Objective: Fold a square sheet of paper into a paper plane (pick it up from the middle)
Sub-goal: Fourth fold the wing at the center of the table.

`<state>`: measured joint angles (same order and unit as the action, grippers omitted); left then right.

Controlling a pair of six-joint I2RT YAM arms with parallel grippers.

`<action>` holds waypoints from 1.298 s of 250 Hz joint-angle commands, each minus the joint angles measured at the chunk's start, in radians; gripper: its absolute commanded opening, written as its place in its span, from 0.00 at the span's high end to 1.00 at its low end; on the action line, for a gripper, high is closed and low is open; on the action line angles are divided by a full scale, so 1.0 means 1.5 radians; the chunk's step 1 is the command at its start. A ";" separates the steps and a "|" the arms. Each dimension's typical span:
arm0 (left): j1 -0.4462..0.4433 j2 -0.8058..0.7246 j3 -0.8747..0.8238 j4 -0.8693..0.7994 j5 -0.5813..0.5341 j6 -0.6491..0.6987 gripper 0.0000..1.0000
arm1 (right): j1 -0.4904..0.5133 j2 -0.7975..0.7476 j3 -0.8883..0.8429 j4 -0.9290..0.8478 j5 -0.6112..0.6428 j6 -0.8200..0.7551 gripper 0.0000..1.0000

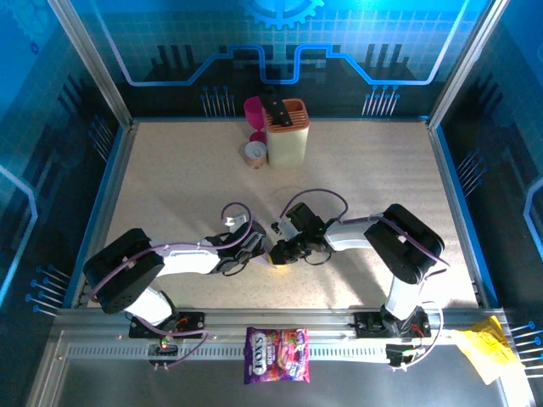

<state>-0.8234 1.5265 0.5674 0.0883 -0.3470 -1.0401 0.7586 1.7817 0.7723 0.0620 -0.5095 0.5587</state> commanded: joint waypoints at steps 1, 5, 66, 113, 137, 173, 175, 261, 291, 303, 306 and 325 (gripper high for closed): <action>0.007 0.017 0.009 -0.015 -0.016 0.010 1.00 | 0.001 -0.001 -0.024 -0.089 0.012 0.006 0.88; 0.006 0.017 0.009 -0.014 -0.015 0.010 1.00 | -0.002 -0.008 -0.025 -0.090 0.012 0.005 0.87; 0.007 0.020 0.009 -0.016 -0.011 0.012 1.00 | -0.034 -0.108 -0.036 -0.115 0.029 0.017 0.88; 0.007 0.021 0.008 -0.019 -0.010 0.014 1.00 | -0.018 -0.085 -0.007 -0.087 0.008 0.046 1.00; 0.007 0.020 0.010 -0.019 -0.010 0.015 1.00 | -0.004 -0.064 0.010 -0.060 -0.003 0.066 1.00; 0.007 0.022 0.012 -0.021 -0.009 0.015 1.00 | 0.016 -0.039 0.038 -0.040 -0.005 0.084 1.00; 0.007 0.021 0.012 -0.021 -0.009 0.015 1.00 | 0.017 -0.038 0.039 -0.039 -0.005 0.084 1.00; 0.007 0.021 0.009 -0.026 -0.007 0.014 1.00 | 0.012 0.037 0.098 -0.029 0.008 0.094 1.00; 0.007 0.024 0.011 -0.035 -0.013 0.008 1.00 | 0.002 0.066 0.107 -0.042 0.011 0.098 1.00; 0.007 0.026 0.012 -0.038 -0.011 0.007 1.00 | -0.001 0.069 0.103 -0.055 0.015 0.097 1.00; 0.007 0.026 0.012 -0.040 -0.012 0.005 1.00 | -0.002 0.069 0.102 -0.060 0.018 0.098 1.00; 0.007 0.032 0.015 -0.050 -0.013 -0.002 1.00 | -0.004 0.062 0.093 -0.083 0.029 0.086 1.00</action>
<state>-0.8097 1.5387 0.5770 0.0845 -0.3702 -1.0397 0.7628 1.8668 0.9119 0.0078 -0.4984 0.6926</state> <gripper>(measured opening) 0.064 0.048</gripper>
